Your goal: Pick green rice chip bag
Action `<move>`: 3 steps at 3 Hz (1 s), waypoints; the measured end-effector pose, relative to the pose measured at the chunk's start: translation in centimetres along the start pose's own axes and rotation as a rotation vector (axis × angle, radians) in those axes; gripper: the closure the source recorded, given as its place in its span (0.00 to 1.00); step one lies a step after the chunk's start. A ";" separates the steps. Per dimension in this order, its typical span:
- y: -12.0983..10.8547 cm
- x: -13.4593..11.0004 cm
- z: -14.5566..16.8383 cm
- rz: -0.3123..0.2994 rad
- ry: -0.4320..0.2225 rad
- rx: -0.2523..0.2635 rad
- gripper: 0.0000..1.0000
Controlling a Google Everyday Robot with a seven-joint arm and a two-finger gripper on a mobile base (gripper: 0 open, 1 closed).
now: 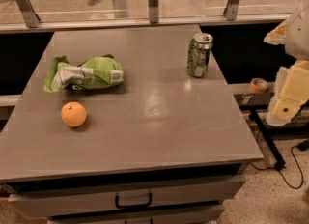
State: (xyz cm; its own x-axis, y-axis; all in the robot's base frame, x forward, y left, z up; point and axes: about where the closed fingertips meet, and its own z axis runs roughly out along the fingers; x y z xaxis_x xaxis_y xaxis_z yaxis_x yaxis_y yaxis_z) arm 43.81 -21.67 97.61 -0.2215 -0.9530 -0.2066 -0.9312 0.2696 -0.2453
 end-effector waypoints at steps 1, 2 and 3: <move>0.0 0.0 0.0 0.000 0.000 0.000 0.00; -0.2 -0.4 -0.4 0.001 -0.032 0.011 0.00; -1.0 -5.2 0.0 -0.038 -0.148 0.032 0.00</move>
Offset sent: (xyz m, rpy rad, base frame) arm 0.0028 0.0051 0.0052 0.0624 -0.0202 0.0120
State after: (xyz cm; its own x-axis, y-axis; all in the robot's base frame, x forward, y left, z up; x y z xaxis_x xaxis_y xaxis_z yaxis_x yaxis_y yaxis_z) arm 45.87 -16.99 98.94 -0.1393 -0.9326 -0.3330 -0.9278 0.2405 -0.2854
